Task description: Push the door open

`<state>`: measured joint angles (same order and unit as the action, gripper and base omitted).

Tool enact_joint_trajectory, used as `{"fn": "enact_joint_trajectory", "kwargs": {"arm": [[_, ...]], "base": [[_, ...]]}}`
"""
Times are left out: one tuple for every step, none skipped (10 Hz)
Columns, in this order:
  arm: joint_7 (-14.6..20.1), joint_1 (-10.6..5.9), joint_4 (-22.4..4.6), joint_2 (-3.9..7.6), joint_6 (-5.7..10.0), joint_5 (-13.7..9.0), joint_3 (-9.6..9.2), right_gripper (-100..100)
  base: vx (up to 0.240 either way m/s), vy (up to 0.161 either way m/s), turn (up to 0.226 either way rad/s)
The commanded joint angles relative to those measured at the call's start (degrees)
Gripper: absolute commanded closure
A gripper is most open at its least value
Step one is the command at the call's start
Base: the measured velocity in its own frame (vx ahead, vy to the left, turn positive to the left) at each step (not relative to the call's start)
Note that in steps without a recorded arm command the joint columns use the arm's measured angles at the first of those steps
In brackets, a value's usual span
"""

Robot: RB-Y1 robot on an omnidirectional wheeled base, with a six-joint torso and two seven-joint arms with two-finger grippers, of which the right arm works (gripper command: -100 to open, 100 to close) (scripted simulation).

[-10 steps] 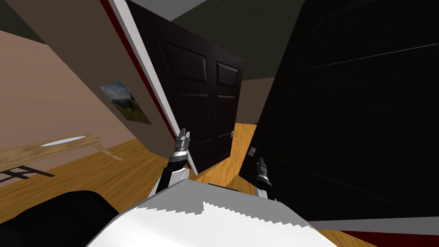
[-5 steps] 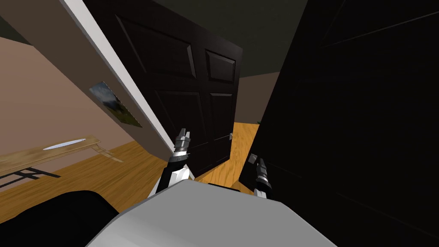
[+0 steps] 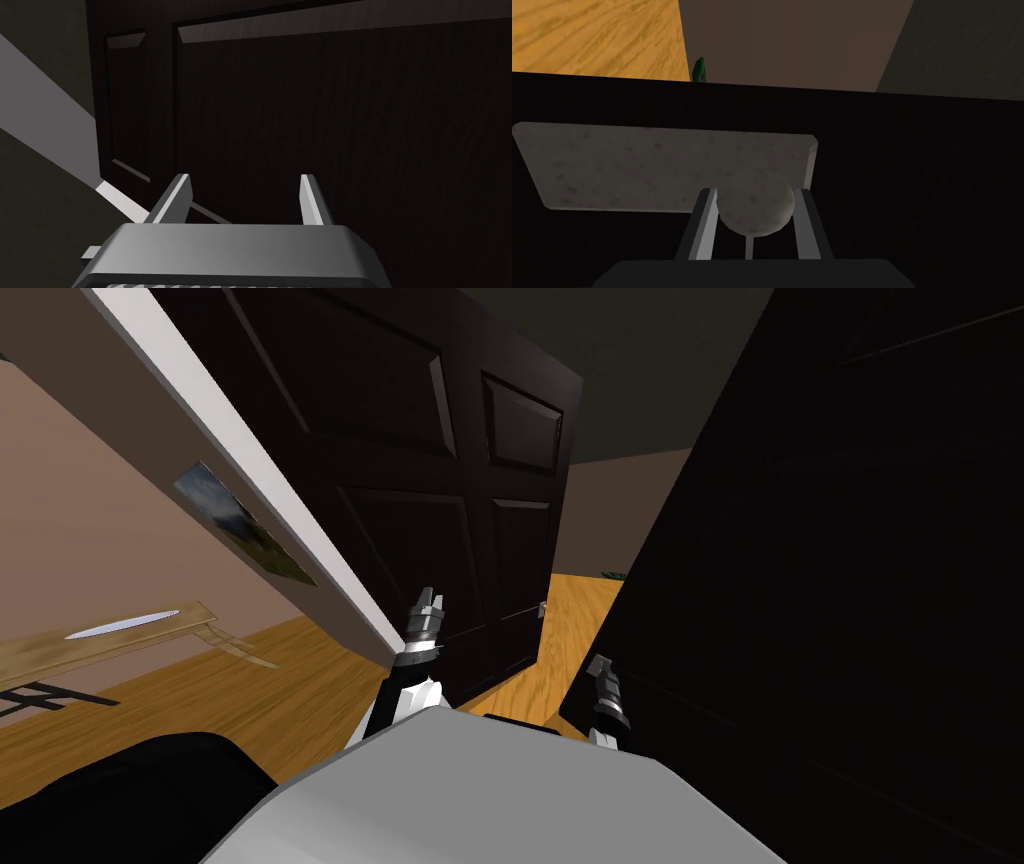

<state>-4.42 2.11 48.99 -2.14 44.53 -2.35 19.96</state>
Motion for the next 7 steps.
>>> {"fn": "enact_joint_trajectory", "kwargs": {"arm": [[0.0,0.1,0.0,-0.01,0.02,0.0,0.02,100],[0.0,0.1,0.0,-0.01,0.02,0.0,0.02,100],[0.0,0.1,0.0,-0.01,0.02,0.0,0.02,100],[0.0,0.1,0.0,-0.01,0.02,0.0,0.02,100],[-1.4,-0.73,-0.9,0.63,1.02,-1.9,0.84,100],[-1.9,-0.97,-1.2,0.85,1.35,-2.5,1.14,100],[-2.4,-1.29,-1.5,1.09,1.8,-3.3,1.54,100]], "base": [[-0.021,-0.007,0.012],[-0.012,-0.002,0.005],[-0.006,0.002,-0.001],[0.0,0.0,0.0],[-0.027,-0.114,0.211],[-0.05,-0.14,0.199],[-0.025,-0.106,0.102]]}}
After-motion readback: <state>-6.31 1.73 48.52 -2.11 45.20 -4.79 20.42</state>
